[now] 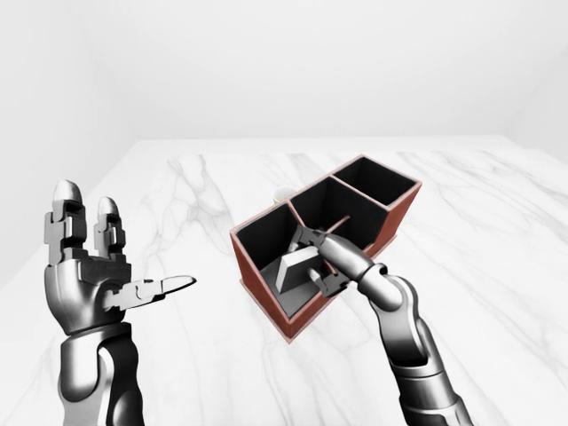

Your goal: Pick up the book and place it in the left compartment of the caddy.

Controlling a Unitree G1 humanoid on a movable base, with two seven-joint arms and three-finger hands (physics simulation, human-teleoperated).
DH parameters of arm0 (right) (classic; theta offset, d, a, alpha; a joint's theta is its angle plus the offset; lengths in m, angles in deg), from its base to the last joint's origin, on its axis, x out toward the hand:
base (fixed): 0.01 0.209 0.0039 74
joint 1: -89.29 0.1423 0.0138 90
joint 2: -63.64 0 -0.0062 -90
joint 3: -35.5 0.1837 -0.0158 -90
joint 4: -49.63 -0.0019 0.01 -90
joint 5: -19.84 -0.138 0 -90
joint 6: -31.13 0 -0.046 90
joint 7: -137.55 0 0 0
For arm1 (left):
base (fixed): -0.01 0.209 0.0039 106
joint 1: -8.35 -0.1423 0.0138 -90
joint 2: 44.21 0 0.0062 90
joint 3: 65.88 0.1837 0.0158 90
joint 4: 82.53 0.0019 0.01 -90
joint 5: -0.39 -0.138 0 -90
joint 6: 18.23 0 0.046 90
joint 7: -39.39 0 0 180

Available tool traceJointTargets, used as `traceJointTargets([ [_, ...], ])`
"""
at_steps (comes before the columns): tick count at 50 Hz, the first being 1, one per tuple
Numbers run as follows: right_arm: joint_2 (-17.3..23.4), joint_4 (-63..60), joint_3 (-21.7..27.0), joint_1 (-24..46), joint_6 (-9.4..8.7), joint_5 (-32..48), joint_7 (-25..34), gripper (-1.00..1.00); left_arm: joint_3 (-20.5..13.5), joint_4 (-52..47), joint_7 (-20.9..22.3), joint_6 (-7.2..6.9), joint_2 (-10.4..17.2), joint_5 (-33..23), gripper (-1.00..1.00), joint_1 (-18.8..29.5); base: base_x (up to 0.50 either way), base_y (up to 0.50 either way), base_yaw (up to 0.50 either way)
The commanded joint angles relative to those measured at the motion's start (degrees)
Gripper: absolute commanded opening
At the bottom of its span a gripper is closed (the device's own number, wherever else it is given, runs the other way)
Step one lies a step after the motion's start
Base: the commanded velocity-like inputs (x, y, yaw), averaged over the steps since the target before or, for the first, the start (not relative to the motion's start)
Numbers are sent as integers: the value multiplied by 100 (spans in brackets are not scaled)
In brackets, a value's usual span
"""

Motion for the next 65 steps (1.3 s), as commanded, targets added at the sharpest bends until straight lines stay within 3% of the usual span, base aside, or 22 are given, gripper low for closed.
traceJointTargets([
  [1,-54,94,55,57,0,-157,-207,-100,-2,1,2,0,-3,-6,100,-1,0,0,0],
  [65,-156,794,-55,57,0,459,-897,-100,-2,21,11,0,-8,2,100,-15,0,0,0],
])
